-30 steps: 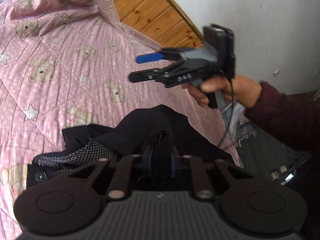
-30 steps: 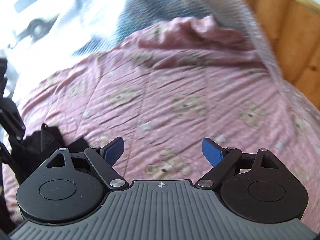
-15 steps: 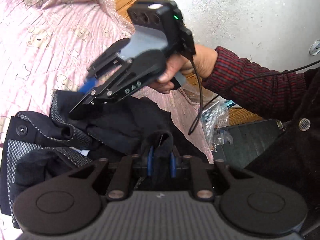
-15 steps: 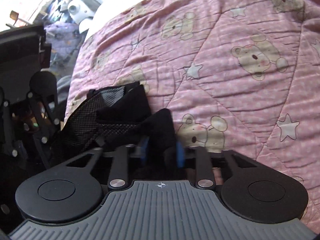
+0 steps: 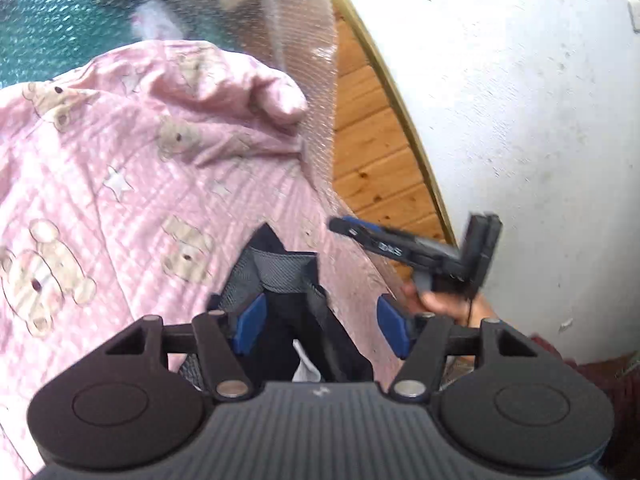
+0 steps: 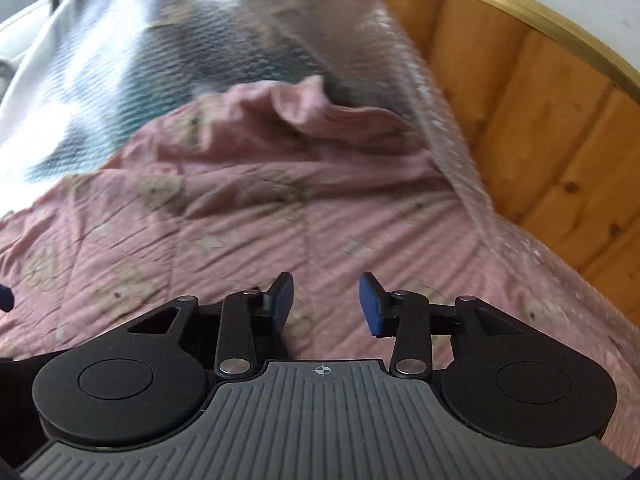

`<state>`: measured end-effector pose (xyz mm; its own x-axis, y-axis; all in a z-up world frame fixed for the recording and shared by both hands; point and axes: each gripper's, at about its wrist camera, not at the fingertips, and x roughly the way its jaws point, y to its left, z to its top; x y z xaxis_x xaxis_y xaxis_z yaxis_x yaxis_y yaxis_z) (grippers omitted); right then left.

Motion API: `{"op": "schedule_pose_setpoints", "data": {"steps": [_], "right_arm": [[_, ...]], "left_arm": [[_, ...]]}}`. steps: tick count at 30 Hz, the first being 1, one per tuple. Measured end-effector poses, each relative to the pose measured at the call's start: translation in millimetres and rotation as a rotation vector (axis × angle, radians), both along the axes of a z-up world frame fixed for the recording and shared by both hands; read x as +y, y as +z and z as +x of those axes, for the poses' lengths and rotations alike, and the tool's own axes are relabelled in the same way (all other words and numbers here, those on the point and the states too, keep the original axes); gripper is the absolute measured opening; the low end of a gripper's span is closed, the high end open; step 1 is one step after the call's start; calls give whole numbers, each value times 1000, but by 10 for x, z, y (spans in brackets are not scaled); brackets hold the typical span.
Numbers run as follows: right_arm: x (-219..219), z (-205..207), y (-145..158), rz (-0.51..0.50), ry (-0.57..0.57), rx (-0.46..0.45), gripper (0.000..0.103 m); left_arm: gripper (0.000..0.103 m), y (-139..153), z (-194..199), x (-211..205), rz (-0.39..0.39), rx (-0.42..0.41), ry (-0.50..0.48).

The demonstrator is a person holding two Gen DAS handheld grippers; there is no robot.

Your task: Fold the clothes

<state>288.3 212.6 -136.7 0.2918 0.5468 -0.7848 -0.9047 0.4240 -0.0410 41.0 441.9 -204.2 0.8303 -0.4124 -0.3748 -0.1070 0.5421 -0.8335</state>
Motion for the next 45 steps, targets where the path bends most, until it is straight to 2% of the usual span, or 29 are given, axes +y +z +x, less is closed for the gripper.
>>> {"op": "schedule_pose_setpoints", "data": {"steps": [1, 2, 3, 5, 9, 12, 15, 17, 19, 21, 23, 27, 29, 30, 31, 32, 33, 36, 39, 41, 43, 45], "right_arm": [[-97, 50, 21, 11, -46, 14, 46], [-195, 101, 41, 22, -92, 28, 57], [-302, 119, 67, 32, -121, 36, 61], [-547, 53, 123, 40, -127, 34, 69], [-1034, -143, 152, 20, -158, 21, 71], [-1393, -325, 192, 18, -161, 64, 71], [-1724, -528, 208, -10, -110, 121, 73], [-1908, -662, 155, -75, -86, 106, 80], [-2097, -749, 89, -130, -95, 89, 80], [-2292, -769, 55, -126, -147, 104, 80], [-2446, -780, 29, -99, -201, 130, 80], [-2622, -831, -74, -75, -256, 167, 80], [-2662, -847, -139, -85, -263, 173, 80], [-2681, -844, -168, -89, -269, 175, 80], [-2703, -831, -192, -90, -278, 177, 80], [-2724, -817, -214, -88, -288, 180, 80], [-2744, -801, -230, -81, -301, 184, 80], [-2782, -729, -289, -67, -326, 196, 80], [-2764, -647, -341, -70, -319, 190, 80], [-2750, -586, -368, -90, -303, 177, 80], [-2759, -512, -398, -116, -294, 164, 80], [-2768, -442, -424, -140, -282, 155, 80]], "left_arm": [[65, 21, 30, 6, 23, -5, -29], [71, 45, 59, 4, 49, -10, -62], [74, 56, 104, -8, 62, -10, -104], [78, 77, 259, -157, 110, -2, -187], [81, 139, 640, -404, 212, -23, -281], [80, 267, 1084, -714, 408, -123, -445], [80, 275, 1572, -912, 529, -172, -646], [80, 208, 1851, -945, 534, -158, -754], [80, 125, 2117, -937, 533, -145, -818], [80, -4, 2369, -927, 492, -117, -885], [79, -108, 2552, -954, 496, -87, -932], [78, -356, 2774, -1019, 410, -13, -1069], [71, -454, 2814, -1015, 380, 13, -1107], [59, -448, 2811, -996, 383, -3, -1108], [22, -427, 2802, -974, 366, -16, -1117], [0, -405, 2794, -952, 345, -28, -1126], [3, -375, 2761, -927, 332, -45, -1128], [1, -319, 2620, -856, 302, -64, -1126], [1, -273, 2475, -673, 279, -66, -1063], [1, -238, 2389, -422, 243, -77, -947], [1, -216, 2248, -68, 185, -91, -780], [1, -222, 2077, 190, 149, -98, -657]]}}
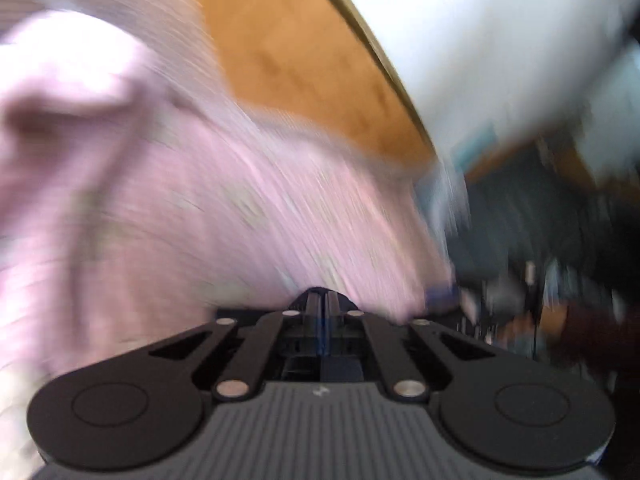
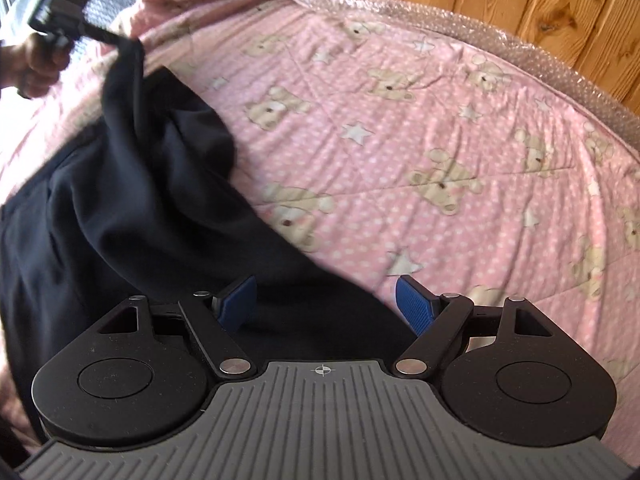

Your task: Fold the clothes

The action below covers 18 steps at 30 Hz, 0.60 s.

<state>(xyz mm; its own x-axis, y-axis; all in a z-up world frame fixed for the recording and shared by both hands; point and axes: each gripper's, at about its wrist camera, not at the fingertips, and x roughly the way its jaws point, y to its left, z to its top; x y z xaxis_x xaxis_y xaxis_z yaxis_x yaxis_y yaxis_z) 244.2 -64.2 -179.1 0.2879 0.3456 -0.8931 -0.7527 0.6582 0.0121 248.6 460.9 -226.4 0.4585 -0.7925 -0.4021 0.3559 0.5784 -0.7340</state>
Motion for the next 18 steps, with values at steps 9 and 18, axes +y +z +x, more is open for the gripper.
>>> {"op": "schedule_pose_setpoints", "data": {"steps": [9, 18], "right_arm": [[157, 216, -155, -96, 171, 59, 43], [425, 436, 48, 103, 144, 99, 59]], "left_arm": [[32, 115, -149, -124, 49, 28, 35], [89, -116, 415, -729, 206, 123, -36]]}}
